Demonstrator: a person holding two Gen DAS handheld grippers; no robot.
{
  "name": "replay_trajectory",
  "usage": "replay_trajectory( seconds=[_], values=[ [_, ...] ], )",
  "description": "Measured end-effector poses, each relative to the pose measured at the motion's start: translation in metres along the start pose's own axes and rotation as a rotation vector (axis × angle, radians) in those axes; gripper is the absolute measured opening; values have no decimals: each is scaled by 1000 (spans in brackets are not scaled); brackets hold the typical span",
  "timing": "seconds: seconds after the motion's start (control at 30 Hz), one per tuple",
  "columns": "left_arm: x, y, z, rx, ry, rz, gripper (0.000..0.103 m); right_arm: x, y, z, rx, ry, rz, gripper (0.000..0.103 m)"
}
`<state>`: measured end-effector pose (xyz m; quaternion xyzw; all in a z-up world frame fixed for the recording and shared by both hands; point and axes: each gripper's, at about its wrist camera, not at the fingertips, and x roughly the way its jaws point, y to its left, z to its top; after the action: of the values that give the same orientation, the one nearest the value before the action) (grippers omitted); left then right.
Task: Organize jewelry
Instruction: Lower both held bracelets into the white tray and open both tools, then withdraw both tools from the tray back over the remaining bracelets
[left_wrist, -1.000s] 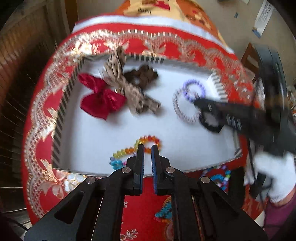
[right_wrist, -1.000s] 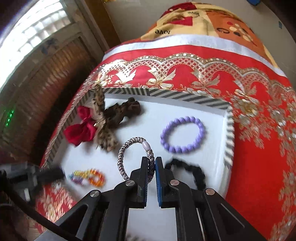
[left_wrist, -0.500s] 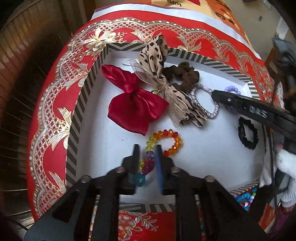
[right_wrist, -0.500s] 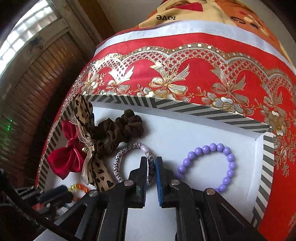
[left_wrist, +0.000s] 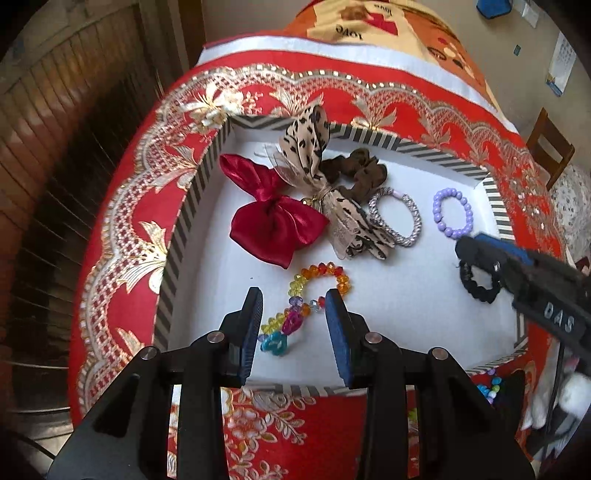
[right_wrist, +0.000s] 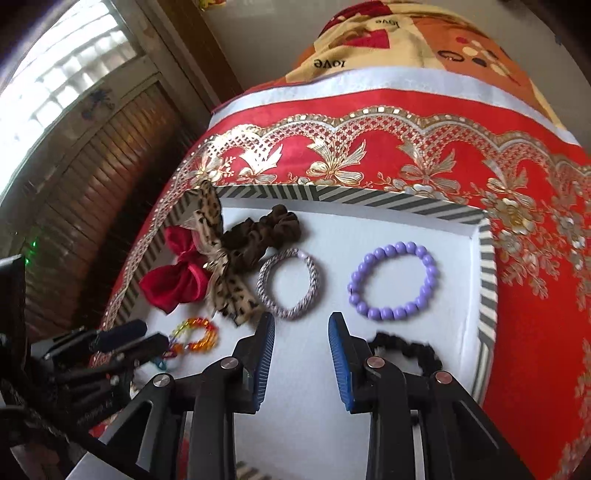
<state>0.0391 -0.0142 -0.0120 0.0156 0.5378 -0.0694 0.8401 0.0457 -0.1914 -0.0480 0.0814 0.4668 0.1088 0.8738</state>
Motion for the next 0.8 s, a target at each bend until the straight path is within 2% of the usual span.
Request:
replay_trajectory(
  seconds=[0.3, 0.8],
  values=[
    [-30, -12, -16, -8, -63, 25, 34, -35, 10, -27, -6, -44, -34, 36],
    [-73, -30, -56, -14, -126, 16, 34, -94, 24, -78, -33, -96, -56, 41]
  ],
)
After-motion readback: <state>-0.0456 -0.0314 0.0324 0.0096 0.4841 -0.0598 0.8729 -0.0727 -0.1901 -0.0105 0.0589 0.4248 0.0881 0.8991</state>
